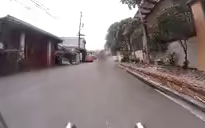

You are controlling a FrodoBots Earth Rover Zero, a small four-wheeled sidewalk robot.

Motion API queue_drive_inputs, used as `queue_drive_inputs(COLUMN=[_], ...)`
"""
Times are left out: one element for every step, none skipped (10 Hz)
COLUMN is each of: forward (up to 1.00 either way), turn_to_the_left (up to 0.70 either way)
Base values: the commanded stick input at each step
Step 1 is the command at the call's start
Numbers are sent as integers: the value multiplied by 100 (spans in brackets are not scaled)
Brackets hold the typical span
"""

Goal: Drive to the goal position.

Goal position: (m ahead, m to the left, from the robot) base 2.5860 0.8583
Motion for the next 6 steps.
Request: queue_drive_inputs(forward=[70, 70, 70, 70, 70, 70], turn_to_the_left=[1, 1, 1, 1, 1, 1])
